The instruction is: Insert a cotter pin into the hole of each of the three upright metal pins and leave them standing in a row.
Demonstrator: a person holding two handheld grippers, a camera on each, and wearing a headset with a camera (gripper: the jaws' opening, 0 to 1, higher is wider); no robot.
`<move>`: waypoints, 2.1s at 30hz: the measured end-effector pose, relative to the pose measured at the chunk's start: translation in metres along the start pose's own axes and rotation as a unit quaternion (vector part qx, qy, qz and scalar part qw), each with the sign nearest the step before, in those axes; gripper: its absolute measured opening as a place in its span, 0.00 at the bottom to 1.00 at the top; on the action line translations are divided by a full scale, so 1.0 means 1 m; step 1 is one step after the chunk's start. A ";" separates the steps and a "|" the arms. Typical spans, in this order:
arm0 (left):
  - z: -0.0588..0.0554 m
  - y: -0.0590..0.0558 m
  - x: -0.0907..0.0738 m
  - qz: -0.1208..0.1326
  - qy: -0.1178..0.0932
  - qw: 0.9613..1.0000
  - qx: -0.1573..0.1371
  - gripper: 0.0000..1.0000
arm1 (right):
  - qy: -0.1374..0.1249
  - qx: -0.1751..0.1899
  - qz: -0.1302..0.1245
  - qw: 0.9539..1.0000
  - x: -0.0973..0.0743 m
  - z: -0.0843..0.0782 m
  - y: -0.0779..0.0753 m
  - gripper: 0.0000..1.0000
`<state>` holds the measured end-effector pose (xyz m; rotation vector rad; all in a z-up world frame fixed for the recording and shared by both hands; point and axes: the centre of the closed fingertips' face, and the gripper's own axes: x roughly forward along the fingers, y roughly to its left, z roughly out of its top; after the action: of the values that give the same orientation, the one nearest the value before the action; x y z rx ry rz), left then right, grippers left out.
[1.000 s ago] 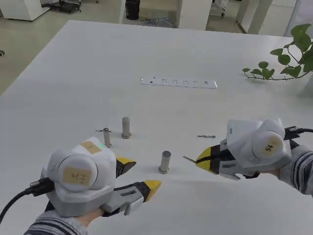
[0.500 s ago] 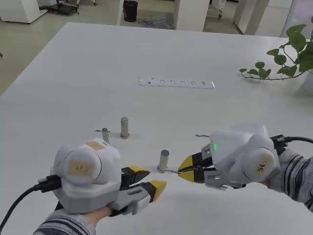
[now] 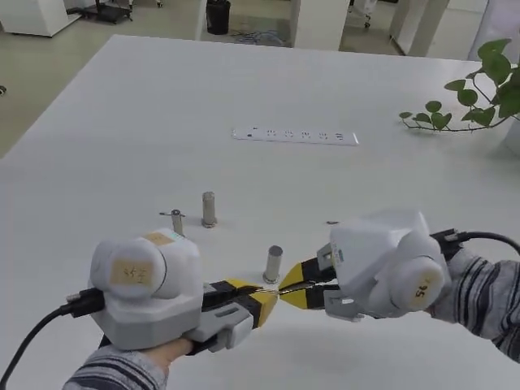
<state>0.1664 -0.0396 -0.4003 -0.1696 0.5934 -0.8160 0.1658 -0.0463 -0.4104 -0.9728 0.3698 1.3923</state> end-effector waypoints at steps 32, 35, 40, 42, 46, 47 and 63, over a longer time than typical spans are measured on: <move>-0.007 -0.016 -0.005 -0.042 0.031 0.978 0.202 0.00 | 0.003 0.050 0.026 0.998 0.000 -0.009 0.009 0.02; -0.007 -0.019 -0.005 -0.055 0.031 0.975 0.213 0.00 | 0.004 0.051 0.033 0.998 0.000 -0.010 0.012 0.02; -0.010 -0.023 -0.006 -0.071 0.043 0.961 0.265 0.00 | 0.004 0.053 0.045 0.998 0.000 -0.009 0.018 0.00; -0.011 -0.025 -0.007 -0.077 0.049 0.955 0.281 0.00 | 0.005 0.054 0.051 0.997 0.000 -0.009 0.021 0.00; -0.013 -0.026 -0.008 -0.083 0.053 0.948 0.302 0.00 | 0.006 0.043 0.055 0.998 0.000 -0.008 0.024 0.00; -0.013 -0.025 -0.007 -0.080 0.052 0.948 0.305 0.00 | 0.005 0.039 0.052 0.998 0.000 -0.008 0.024 0.00; -0.010 -0.013 -0.007 -0.050 0.030 0.971 0.230 0.00 | 0.009 0.012 0.028 0.999 -0.002 -0.006 0.016 0.00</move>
<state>0.1490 -0.0427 -0.4010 0.2524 0.4413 -1.0375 0.1520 -0.0537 -0.4180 -0.9623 0.4292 1.4278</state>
